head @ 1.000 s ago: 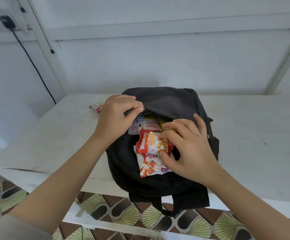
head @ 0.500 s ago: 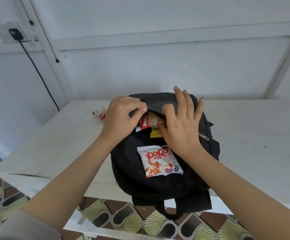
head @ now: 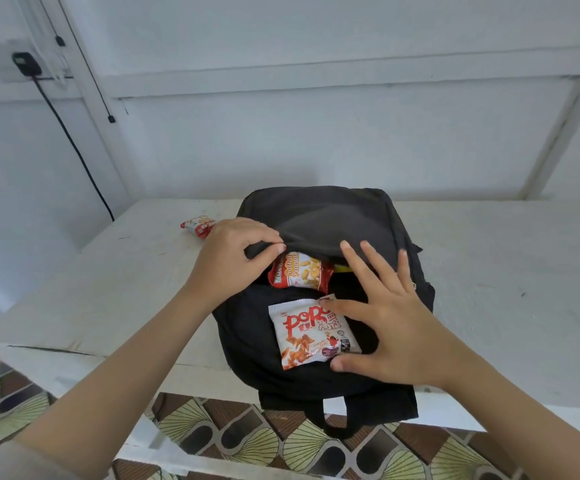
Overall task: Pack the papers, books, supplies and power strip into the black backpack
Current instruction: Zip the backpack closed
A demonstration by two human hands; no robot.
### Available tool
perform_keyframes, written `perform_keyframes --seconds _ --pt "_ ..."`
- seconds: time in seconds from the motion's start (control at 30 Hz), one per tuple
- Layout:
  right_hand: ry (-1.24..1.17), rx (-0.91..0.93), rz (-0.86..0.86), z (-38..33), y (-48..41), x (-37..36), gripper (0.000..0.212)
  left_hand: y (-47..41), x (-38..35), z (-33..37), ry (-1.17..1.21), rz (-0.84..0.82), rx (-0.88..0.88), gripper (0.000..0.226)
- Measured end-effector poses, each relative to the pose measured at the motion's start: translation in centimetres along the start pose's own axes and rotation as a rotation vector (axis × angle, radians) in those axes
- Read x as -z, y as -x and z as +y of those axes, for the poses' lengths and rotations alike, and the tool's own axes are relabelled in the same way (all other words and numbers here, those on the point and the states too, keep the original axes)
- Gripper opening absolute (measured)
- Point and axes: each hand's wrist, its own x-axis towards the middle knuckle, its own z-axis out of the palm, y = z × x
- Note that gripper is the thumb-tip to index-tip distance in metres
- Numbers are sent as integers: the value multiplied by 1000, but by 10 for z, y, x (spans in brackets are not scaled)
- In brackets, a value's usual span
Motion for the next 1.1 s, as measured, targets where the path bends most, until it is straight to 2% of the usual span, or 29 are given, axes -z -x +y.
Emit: perform_keyframes --seconds 0.2,0.43,0.5,0.67,0.87,1.0,1.1 --pt "-68 20 123 -3 -1 -8 38 8 2 -4 27 -19 42 17" --pt "-185 -8 433 -15 -8 6 30 -6 6 8 95 91 97 16" --pt "-141 -52 485 -16 -14 12 30 -11 7 12 130 124 97 15" --pt "54 -201 452 -13 -38 7 21 -20 7 17 190 176 139 14" --pt "151 -287 599 -19 -77 -3 40 -19 6 20 219 198 140 15" --pt "180 -315 608 -15 -95 -7 61 -11 2 15 210 178 163 15" --pt "143 -278 615 -15 -94 -8 66 -6 1 12 196 171 153 15"
